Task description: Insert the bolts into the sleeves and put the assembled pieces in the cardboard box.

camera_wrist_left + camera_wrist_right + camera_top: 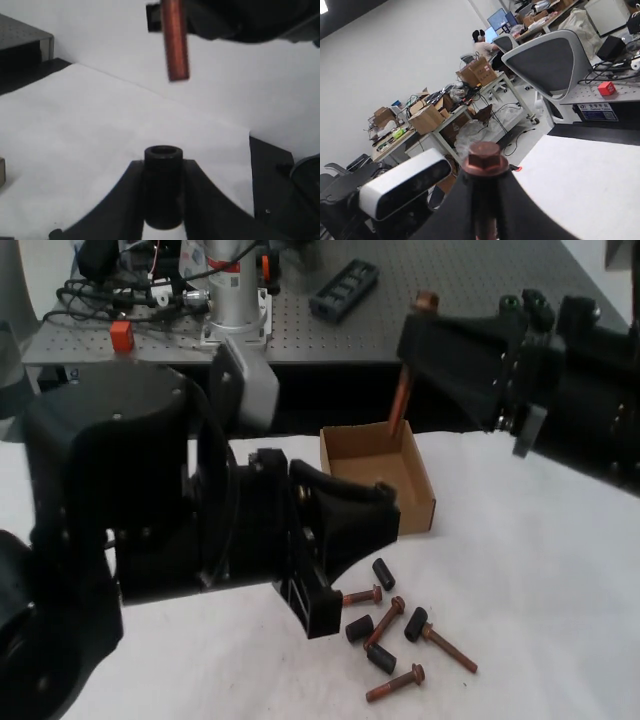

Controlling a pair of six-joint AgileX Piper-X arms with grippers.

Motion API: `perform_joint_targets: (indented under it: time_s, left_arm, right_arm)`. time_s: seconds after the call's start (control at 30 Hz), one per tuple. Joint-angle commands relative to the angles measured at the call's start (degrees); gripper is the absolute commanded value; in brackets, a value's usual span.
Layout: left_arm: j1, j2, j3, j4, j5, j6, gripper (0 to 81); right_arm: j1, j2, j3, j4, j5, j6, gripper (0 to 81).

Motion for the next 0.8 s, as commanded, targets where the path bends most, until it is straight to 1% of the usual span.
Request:
perform_joint_targets:
  time_s: [0.0, 0.1, 0.4, 0.67, 0.77]
  left_arm:
    - [-0.17, -1.03, 0.02, -2.77, 0.11, -1.42, 0.6]
    - [-0.17, -1.05, 0.02, -2.76, -1.63, -1.98, 0.6]
    - [-0.17, -1.05, 0.02, -2.76, -1.74, -2.31, 0.6]
    - [-0.17, -1.05, 0.02, -2.76, 2.00, -2.31, 0.6]
    - [-0.17, -1.05, 0.02, -2.76, 2.16, -2.31, 0.6]
  right_arm:
    - [0.21, 0.15, -0.19, 0.85, 0.26, -0.79, 2.9]
    - [0.21, 0.15, -0.19, 3.79, 0.26, -2.57, 2.9]
    - [0.21, 0.15, -0.19, 6.74, -0.48, -4.36, 2.9]
    - [0.21, 0.15, -0.19, 7.50, -3.54, -4.36, 2.9]
    - [0.21, 0.15, -0.19, 7.50, -4.74, -4.36, 2.9]
